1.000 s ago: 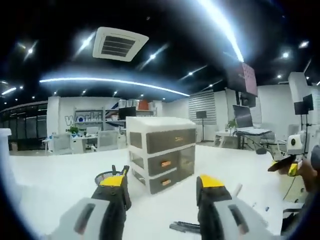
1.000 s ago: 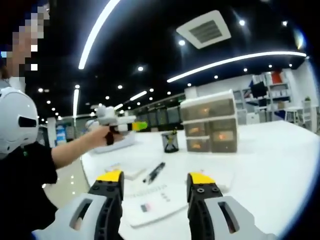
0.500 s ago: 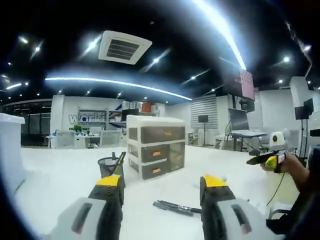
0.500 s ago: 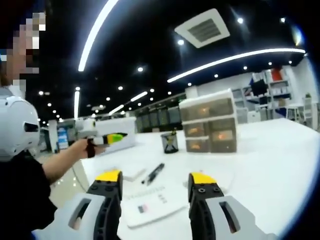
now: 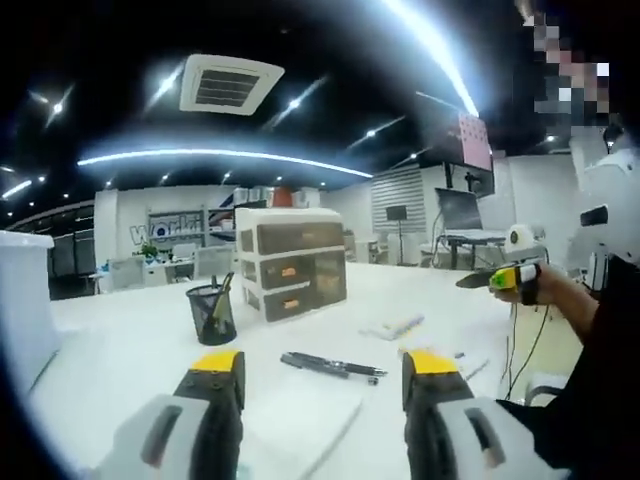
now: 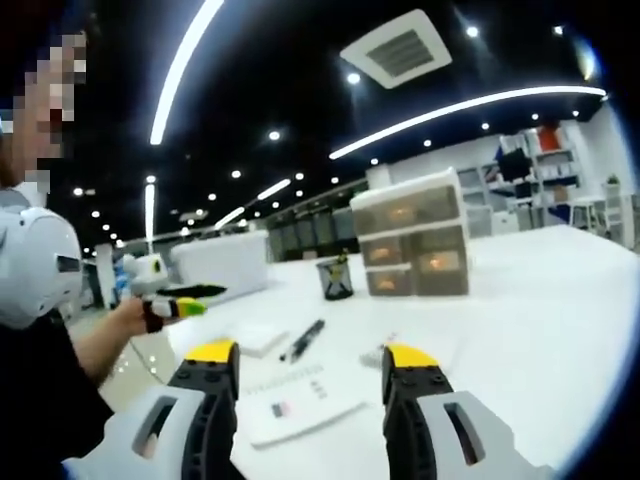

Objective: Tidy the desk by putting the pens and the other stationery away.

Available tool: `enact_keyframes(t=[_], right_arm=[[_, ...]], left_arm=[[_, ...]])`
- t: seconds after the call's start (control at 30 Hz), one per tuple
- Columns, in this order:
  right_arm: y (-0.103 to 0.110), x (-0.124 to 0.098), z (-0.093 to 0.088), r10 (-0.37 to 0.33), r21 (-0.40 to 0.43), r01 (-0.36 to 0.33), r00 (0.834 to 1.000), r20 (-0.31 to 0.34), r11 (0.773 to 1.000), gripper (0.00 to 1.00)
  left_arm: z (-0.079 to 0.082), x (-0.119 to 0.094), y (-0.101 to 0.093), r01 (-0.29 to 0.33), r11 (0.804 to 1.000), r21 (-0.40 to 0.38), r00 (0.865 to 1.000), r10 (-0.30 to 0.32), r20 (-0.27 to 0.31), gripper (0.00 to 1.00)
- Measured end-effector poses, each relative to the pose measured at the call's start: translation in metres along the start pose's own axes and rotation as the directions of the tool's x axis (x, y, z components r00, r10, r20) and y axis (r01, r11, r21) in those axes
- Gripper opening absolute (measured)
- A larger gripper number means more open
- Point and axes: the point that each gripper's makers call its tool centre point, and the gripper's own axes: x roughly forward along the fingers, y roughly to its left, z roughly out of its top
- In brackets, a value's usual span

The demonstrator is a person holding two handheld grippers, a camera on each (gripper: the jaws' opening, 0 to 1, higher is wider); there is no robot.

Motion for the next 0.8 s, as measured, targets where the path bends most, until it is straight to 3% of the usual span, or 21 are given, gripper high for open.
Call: enact_keyframes(t=[0.13, 0.53, 0.8], right_arm=[[-0.003, -0.002, -0.001, -0.01, 0.005, 0.01, 1.0, -0.005, 1.0, 0.55], [-0.009, 0.002, -0.008, -0.029, 0.016, 0.03, 0.997, -0.068, 0.999, 0.54], [-0.001, 0.022, -0.008, 0.023, -0.008, -0.024, 0.989, -0.143, 1.0, 0.54]], left_arm=[[0.0, -0.01, -0.007, 0.016, 0.999, -0.036, 0.999, -0.015, 0.029, 0.64], [-0.009, -0.016, -0.003, 0.01, 0.999, -0.05, 1.0, -0.01, 0.012, 0.64], [-0.02, -0.024, 0.003, 0.001, 0.998, -0.06, 1.0, -0.001, -0.005, 0.64]])
